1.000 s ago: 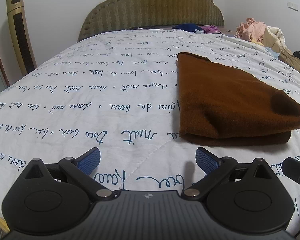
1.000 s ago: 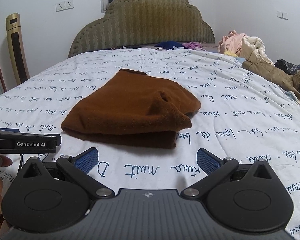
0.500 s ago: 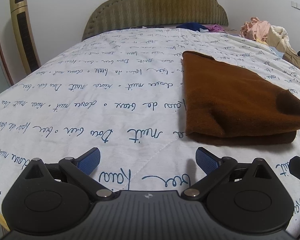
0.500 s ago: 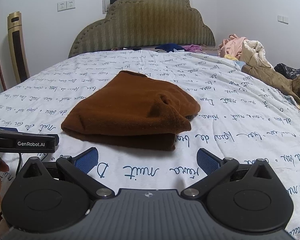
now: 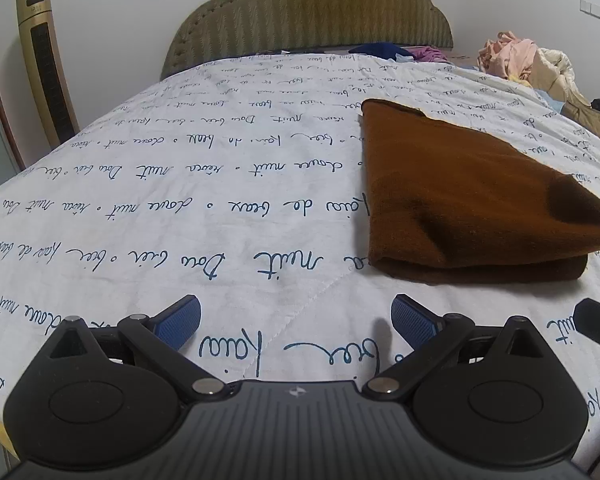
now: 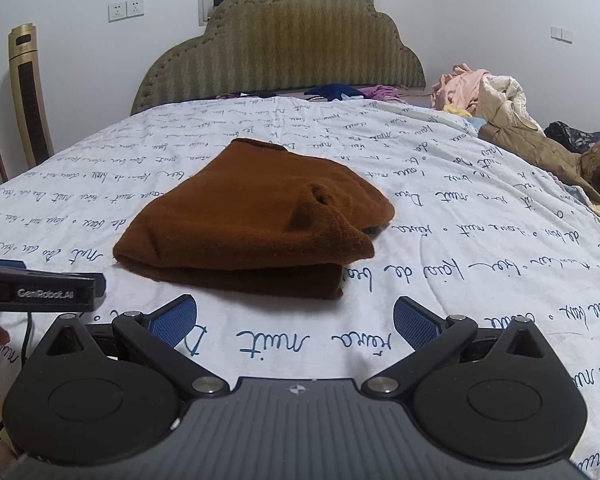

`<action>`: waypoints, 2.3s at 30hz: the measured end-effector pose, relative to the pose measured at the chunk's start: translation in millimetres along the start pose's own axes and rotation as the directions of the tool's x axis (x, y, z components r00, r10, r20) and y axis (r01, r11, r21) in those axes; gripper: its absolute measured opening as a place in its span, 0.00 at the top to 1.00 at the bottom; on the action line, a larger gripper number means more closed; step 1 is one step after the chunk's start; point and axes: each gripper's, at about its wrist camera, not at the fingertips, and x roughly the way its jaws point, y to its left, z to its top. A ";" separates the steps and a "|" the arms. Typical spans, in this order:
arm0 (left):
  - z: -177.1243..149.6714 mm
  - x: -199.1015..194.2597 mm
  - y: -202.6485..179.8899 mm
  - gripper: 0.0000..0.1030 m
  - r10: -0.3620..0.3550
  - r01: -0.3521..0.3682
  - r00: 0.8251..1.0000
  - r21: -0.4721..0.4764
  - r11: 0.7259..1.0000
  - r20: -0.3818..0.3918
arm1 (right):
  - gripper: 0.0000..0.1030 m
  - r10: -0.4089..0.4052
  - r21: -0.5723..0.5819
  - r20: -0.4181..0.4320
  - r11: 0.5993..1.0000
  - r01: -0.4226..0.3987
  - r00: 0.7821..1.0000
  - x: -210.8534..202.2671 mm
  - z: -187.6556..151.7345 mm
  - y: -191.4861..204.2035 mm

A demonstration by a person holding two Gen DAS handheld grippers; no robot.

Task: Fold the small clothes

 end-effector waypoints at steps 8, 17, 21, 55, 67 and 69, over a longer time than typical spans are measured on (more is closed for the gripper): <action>-1.1 -2.1 -1.2 0.01 0.002 -0.002 1.000 0.007 1.000 -0.005 | 0.00 0.010 0.071 -0.020 0.997 -0.008 1.000 9.2 3.1 -13.4; -1.9 -2.4 -4.8 0.01 0.003 -0.003 1.000 0.022 1.000 -0.004 | 0.00 0.010 0.107 -0.034 0.994 -0.006 0.999 16.8 3.4 -20.7; -2.8 -2.8 -4.5 0.01 0.003 -0.003 1.000 0.022 1.000 -0.002 | 0.00 0.007 0.114 -0.037 0.993 -0.003 0.999 17.8 2.3 -23.3; -5.7 -2.2 -9.3 0.01 0.000 0.000 1.000 0.040 0.999 -0.010 | 0.00 0.027 0.102 -0.026 0.995 -0.024 0.999 10.1 -0.3 -14.1; -6.2 -1.7 -8.7 0.01 -0.001 0.002 1.000 0.037 0.999 -0.012 | 0.00 0.028 0.098 -0.023 0.995 -0.025 0.999 9.0 -0.8 -13.9; -6.3 -1.6 -8.9 0.01 -0.001 0.002 1.000 0.037 0.999 -0.012 | 0.00 0.027 0.100 -0.025 0.995 -0.025 0.999 9.1 -1.0 -14.4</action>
